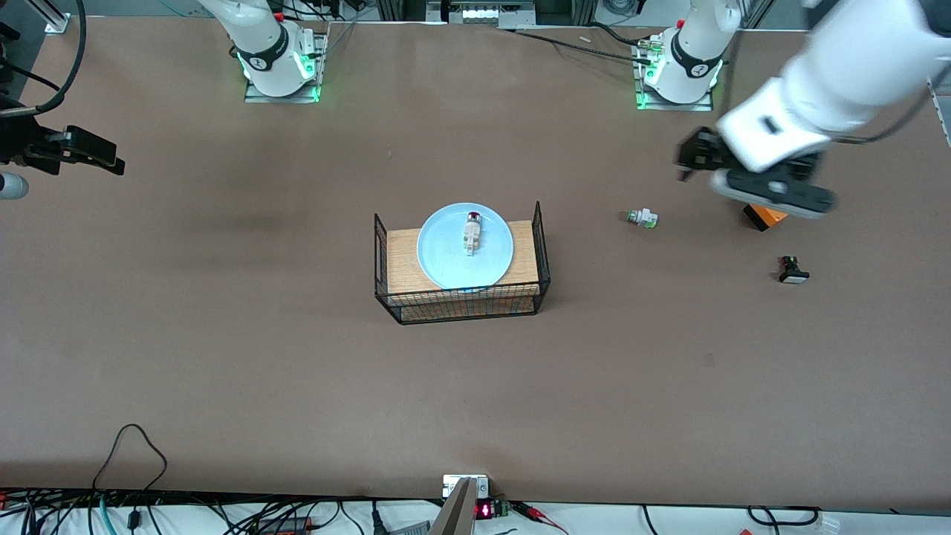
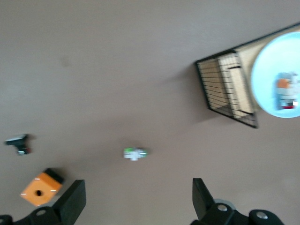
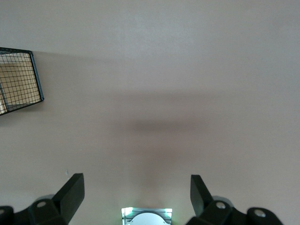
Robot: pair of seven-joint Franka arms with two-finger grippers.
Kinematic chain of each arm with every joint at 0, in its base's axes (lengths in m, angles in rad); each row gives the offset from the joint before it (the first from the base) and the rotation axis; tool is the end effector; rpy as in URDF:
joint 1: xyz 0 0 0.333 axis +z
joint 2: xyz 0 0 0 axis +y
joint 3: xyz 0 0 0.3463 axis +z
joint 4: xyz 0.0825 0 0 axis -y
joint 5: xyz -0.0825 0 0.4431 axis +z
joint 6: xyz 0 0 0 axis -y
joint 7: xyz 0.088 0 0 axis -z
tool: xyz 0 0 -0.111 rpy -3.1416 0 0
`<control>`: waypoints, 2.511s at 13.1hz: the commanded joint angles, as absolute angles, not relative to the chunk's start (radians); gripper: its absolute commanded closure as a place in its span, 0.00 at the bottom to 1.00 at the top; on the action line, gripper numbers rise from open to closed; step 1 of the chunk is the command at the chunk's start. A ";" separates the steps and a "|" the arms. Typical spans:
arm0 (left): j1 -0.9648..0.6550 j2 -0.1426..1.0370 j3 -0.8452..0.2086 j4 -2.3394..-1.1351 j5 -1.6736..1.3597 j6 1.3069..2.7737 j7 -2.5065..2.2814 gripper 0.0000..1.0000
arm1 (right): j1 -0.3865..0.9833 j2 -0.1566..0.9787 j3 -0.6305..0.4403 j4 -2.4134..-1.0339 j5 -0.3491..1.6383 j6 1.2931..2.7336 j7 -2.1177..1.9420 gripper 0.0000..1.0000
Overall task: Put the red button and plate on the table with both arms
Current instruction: 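Move the left gripper over the red button on the blue plate, then lower the left gripper and close it on the red button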
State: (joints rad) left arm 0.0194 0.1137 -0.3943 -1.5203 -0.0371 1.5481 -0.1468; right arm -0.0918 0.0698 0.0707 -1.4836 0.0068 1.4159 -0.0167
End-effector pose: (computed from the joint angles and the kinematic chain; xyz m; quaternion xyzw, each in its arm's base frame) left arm 0.6031 -0.2273 0.6095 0.9920 -0.1130 -0.0477 0.0291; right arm 0.6198 -0.0139 0.6410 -0.9976 0.0018 0.0685 0.0071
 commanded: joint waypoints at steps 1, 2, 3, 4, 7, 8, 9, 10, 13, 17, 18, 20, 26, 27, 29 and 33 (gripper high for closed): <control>-0.020 0.240 -0.471 -1.473 -0.046 1.569 -0.347 0.00 | -0.097 0.083 0.078 -1.456 0.008 1.410 -0.018 0.00; -0.064 0.308 -0.469 -1.419 -0.041 1.574 -0.398 0.00 | -0.097 0.083 0.077 -1.456 0.009 1.410 -0.018 0.00; -0.098 0.363 -0.466 -1.379 -0.020 1.575 -0.431 0.00 | -0.098 0.083 0.077 -1.456 0.012 1.408 -0.020 0.00; -0.136 0.412 -0.468 -1.341 0.039 1.586 -0.469 0.00 | -0.101 0.083 0.077 -1.456 0.017 1.408 -0.021 0.00; -0.236 0.482 -0.462 -1.281 0.095 1.597 -0.587 0.00 | -0.106 0.130 0.072 -1.456 0.023 1.410 -0.018 0.00; -0.257 0.497 -0.463 -1.270 0.094 1.615 -0.636 0.00 | -0.106 0.141 0.072 -1.456 0.023 1.414 -0.018 0.00; -0.280 0.509 -0.463 -1.261 0.095 1.629 -0.688 0.00 | -0.104 0.152 0.072 -1.456 0.023 1.431 -0.018 0.00; -0.303 0.526 -0.462 -1.243 0.094 1.634 -0.737 0.00 | -0.103 0.159 0.072 -1.456 0.025 1.446 -0.020 0.00; -0.348 0.598 -0.460 -1.160 0.095 1.657 -0.802 0.00 | -0.100 0.169 0.074 -1.456 0.023 1.448 -0.018 0.00; -0.362 0.673 -0.456 -1.152 0.097 1.808 -0.801 0.00 | -0.095 0.167 0.080 -1.454 0.026 1.447 0.008 0.00; -0.374 0.687 -0.442 -1.152 0.097 1.827 -0.796 0.00 | -0.097 0.167 0.080 -1.454 0.049 1.447 0.018 0.00; -0.399 0.704 -0.417 -1.154 0.112 1.829 -0.792 0.00 | -0.098 0.169 0.078 -1.454 0.112 1.445 0.026 0.00; -0.465 0.735 -0.419 -1.161 0.155 1.830 -0.770 0.00 | -0.018 0.167 0.081 -1.454 0.115 1.450 0.244 0.00; -0.465 0.735 -0.417 -1.167 0.155 1.830 -0.770 0.00 | -0.014 0.167 0.081 -1.454 0.117 1.451 0.261 0.00; -0.472 0.744 -0.419 -1.167 0.156 1.835 -0.772 0.00 | -0.008 0.167 0.081 -1.454 0.132 1.453 0.262 0.00; -0.472 0.756 -0.417 -1.169 0.156 1.882 -0.736 0.00 | 0.006 0.169 0.081 -1.454 0.141 1.470 0.262 0.00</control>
